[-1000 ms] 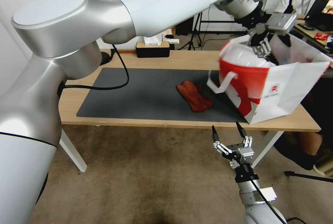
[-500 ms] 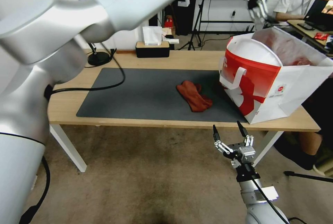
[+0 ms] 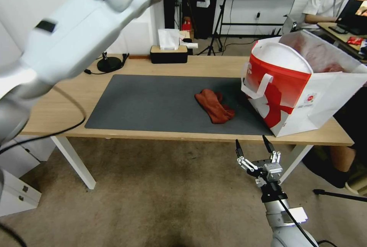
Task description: Sweep shrimp from table into container with towel, then put container into takeout bag.
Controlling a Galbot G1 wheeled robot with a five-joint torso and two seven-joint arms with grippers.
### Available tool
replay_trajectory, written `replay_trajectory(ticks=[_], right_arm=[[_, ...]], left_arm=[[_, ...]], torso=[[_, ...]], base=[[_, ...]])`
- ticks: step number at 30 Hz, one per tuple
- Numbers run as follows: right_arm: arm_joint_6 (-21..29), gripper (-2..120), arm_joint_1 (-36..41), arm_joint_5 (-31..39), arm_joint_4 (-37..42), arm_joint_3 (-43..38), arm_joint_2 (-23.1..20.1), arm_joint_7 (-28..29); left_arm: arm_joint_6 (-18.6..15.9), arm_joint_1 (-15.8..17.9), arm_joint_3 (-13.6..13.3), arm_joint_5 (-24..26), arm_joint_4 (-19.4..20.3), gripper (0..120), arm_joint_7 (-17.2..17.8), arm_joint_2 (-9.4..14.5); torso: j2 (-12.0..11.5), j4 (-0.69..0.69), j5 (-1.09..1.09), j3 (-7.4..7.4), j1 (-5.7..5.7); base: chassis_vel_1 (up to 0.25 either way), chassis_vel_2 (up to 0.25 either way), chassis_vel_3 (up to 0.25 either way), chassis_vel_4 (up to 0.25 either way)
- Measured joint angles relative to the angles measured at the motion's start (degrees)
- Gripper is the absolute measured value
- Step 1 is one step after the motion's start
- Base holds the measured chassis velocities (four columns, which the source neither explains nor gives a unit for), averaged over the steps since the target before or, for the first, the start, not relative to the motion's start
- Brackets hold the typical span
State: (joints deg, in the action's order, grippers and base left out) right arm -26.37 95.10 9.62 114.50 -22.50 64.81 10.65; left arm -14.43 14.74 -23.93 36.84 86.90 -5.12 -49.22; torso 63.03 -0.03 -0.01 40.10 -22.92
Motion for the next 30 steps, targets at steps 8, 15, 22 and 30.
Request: replay_trajectory(ticks=[8,15,22,30], right_arm=[[0.0,90,0.1,-0.4,-0.2,0.3,0.4,0.0],[0.0,92,0.0,-0.5,-0.6,0.5,0.4,0.0],[0.0,95,0.1,-0.5,-0.7,0.7,0.7,0.2],[0.4,99,0.2,-0.6,-0.7,0.8,0.9,0.4]], left_arm=[[-3.3,-26.3,21.2,-2.9,15.4,100,6.9,12.5],[0.6,-51.9,39.3,-6.3,23.6,100,11.1,15.6],[5.5,-81.9,59.3,-10.9,30.8,100,13.7,7.5],[13.5,-96.7,63.6,-15.1,35.0,100,13.7,-3.7]], torso=[[0.0,0.0,-0.03,0.0,0.02],[0.0,0.04,-0.03,0.0,0.01],[0.0,0.06,-0.01,0.0,0.01],[0.0,0.01,0.02,0.0,0.01]], base=[[0.0,0.0,0.0,0.0],[0.0,0.0,0.0,0.0],[0.0,0.0,0.0,0.0],[0.0,0.0,0.0,0.0]])
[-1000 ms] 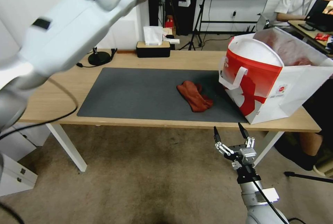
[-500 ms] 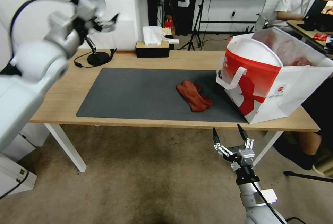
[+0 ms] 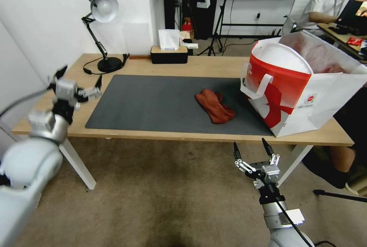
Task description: Sweep shrimp from table into container with towel, then put container into takeout bag.
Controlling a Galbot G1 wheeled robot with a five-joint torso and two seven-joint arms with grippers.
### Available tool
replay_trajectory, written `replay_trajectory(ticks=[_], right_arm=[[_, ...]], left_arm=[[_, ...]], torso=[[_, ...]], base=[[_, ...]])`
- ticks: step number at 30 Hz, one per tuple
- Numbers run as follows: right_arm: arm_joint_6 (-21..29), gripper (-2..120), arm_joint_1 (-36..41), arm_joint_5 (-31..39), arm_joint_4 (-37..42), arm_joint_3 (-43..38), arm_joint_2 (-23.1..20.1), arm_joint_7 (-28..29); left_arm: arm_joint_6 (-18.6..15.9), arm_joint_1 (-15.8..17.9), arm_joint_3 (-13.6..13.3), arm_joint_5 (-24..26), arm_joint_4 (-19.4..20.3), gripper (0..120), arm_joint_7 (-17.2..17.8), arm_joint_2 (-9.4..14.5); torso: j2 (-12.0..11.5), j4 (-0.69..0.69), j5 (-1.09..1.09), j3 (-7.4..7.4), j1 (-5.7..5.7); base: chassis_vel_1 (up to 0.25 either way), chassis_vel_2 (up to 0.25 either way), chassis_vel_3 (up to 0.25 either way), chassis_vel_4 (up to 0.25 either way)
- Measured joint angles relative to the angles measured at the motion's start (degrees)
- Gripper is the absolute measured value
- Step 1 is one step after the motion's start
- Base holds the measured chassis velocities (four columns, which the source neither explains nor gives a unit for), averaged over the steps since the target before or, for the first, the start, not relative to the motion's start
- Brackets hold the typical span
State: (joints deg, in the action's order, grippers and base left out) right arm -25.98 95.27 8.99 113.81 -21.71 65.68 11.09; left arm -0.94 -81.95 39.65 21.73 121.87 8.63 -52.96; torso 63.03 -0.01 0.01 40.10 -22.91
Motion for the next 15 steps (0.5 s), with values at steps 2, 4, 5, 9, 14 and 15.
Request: replay_trajectory(ticks=[2,4,5,9,14,15], right_arm=[[0.0,99,0.2,-0.2,-0.1,0.1,0.2,0.0],[-0.1,100,0.6,-0.4,-0.3,0.3,0.5,0.0],[-0.1,100,0.6,-0.4,-0.3,0.3,0.5,0.0],[-0.3,100,1.3,-0.6,-0.6,0.3,0.9,0.2],[-0.5,100,1.6,-0.8,-1.3,0.4,1.2,0.3],[-0.6,100,1.7,-0.8,-1.4,0.4,1.3,0.4]], left_arm=[[1.7,-3.0,0.0,-1.1,0.8,100,0.0,-2.6],[3.7,-6.0,-0.2,-2.4,1.5,100,0.0,-5.3],[3.7,-6.0,-0.2,-2.4,1.5,100,0.0,-5.3],[8.5,-10.3,-1.1,-5.3,1.5,100,0.1,-9.3],[11.3,-12.9,-2.5,-7.2,0.7,100,1.1,-11.6],[11.9,-13.2,-2.9,-7.5,0.3,100,1.3,-11.9]], torso=[[0.0,0.01,0.0,0.0,0.0],[0.0,0.01,0.0,0.0,0.0],[0.0,0.01,0.0,0.0,0.0],[0.0,0.01,0.0,0.0,0.0],[0.0,0.01,0.0,0.0,-0.01],[0.0,0.01,0.0,0.0,-0.01]], base=[[0.0,0.0,0.0,0.0],[0.0,0.0,0.0,0.0],[0.0,0.0,0.0,0.0],[0.0,0.0,0.0,0.0],[0.0,0.0,0.0,0.0],[0.0,0.0,0.0,0.0]])
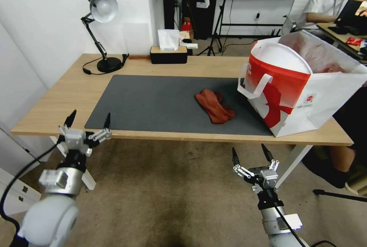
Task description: Sweep shrimp from table into container with towel, then put container into takeout bag.
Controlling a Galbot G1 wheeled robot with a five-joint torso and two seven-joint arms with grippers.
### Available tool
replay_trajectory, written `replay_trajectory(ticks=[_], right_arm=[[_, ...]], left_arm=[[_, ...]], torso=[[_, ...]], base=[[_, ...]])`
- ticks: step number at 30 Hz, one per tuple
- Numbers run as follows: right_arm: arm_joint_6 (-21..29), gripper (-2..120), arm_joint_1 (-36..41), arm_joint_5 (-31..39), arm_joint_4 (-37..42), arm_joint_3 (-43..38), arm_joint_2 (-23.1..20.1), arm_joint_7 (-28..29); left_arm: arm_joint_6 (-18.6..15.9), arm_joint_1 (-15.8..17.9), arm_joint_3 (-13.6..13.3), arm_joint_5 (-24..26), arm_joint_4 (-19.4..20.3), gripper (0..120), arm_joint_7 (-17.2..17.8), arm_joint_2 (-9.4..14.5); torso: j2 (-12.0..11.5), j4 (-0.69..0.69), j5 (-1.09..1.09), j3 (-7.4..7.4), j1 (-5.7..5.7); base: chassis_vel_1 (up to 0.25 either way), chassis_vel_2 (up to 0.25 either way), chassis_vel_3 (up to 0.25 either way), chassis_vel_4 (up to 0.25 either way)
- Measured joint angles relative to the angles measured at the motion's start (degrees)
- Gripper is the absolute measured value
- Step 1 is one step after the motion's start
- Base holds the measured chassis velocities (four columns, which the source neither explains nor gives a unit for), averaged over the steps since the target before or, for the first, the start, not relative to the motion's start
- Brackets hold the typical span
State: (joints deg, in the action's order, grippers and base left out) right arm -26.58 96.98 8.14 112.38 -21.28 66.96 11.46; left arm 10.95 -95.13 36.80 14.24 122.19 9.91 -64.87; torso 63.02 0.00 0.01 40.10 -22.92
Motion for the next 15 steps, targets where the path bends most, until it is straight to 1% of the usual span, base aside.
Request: replay_trajectory(ticks=[1,3,6,7,10,15], right_arm=[[-0.2,100,0.2,-0.1,-0.3,0.0,0.2,0.1],[-0.3,100,0.3,-0.1,-0.5,0.1,0.3,0.1],[-0.6,100,0.5,-0.5,-1.3,0.2,0.6,0.7],[-0.6,100,0.5,-0.5,-1.3,0.2,0.6,0.7],[-0.7,100,0.7,-0.8,-1.6,0.2,0.9,1.2],[-0.7,100,0.9,-1.0,-1.9,0.3,1.2,1.4]], left_arm=[[1.4,-0.8,-0.8,-0.6,-0.9,100,0.2,-0.6],[2.0,-1.0,-1.3,-0.8,-1.4,100,0.2,-0.8],[4.7,-1.6,-3.3,-1.9,-4.4,100,0.4,-1.9],[4.7,-1.6,-3.3,-1.9,-4.4,100,0.4,-1.9],[6.9,-1.5,-3.8,-2.8,-6.7,100,0.3,-2.2],[7.6,-1.5,-4.2,-2.9,-7.6,100,0.2,-2.3]], torso=[[0.0,0.0,0.0,0.0,0.0],[0.0,0.0,-0.01,0.01,0.0],[0.0,0.0,-0.01,0.0,0.0],[0.0,0.0,-0.01,0.0,0.0],[0.0,0.0,-0.01,0.0,0.0],[0.0,0.0,0.0,0.01,0.0]], base=[[0.0,0.0,0.0,0.0],[0.0,0.0,0.0,0.0],[0.0,0.0,0.0,0.0],[0.0,0.0,0.0,0.0],[0.0,0.0,0.0,0.0],[0.0,0.0,0.0,0.0]])
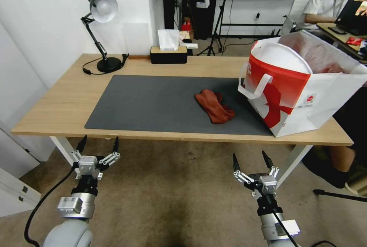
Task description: Sweep shrimp from table into container with towel, then put container into takeout bag.
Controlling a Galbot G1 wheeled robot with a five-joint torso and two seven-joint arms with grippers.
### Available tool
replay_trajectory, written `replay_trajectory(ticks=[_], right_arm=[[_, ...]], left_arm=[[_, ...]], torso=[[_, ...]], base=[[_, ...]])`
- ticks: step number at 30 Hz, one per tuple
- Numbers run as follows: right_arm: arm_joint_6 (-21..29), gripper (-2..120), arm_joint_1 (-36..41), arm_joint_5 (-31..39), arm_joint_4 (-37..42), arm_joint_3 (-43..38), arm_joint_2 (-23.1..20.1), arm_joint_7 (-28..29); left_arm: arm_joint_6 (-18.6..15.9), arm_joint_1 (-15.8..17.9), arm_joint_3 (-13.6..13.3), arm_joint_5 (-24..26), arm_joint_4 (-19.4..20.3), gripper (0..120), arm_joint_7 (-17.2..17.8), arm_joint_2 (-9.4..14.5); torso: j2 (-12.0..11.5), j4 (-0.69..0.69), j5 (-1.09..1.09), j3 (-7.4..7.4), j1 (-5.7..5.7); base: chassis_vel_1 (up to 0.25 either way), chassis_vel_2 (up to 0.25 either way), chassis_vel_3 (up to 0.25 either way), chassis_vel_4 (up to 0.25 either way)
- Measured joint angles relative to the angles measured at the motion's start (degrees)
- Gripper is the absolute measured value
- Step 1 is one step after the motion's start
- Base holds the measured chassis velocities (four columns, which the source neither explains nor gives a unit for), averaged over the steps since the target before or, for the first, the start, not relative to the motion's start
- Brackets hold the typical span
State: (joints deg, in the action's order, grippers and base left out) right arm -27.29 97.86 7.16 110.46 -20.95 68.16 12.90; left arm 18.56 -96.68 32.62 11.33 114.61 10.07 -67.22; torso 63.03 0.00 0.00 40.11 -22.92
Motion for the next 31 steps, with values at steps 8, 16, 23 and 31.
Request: replay_trajectory(ticks=[8,16,23,31], right_arm=[[-0.1,100,0.0,-0.1,-0.2,0.1,0.2,0.2],[-0.1,100,-0.1,-0.2,-0.3,0.1,0.3,0.2],[-0.3,100,-0.2,-0.3,-0.6,0.5,0.6,0.2],[-0.7,100,0.0,-0.3,-0.7,0.5,0.8,0.1]], left_arm=[[0.9,0.1,-0.2,0.0,-0.7,100,-1.0,0.0],[1.1,0.0,0.2,0.1,-0.7,100,-1.3,0.2],[1.4,-0.4,0.7,0.2,-0.4,100,-1.3,0.2],[1.4,-0.2,0.7,0.2,-0.2,100,-1.4,0.3]], torso=[[0.0,0.0,0.0,0.0,0.0],[0.0,0.0,-0.01,0.0,0.0],[0.0,0.0,-0.01,0.0,0.0],[0.0,0.0,-0.01,0.0,0.0]], base=[[0.0,0.0,0.0,0.0],[0.0,0.0,0.0,0.0],[0.0,0.0,0.0,0.0],[0.0,0.0,0.0,0.0]])
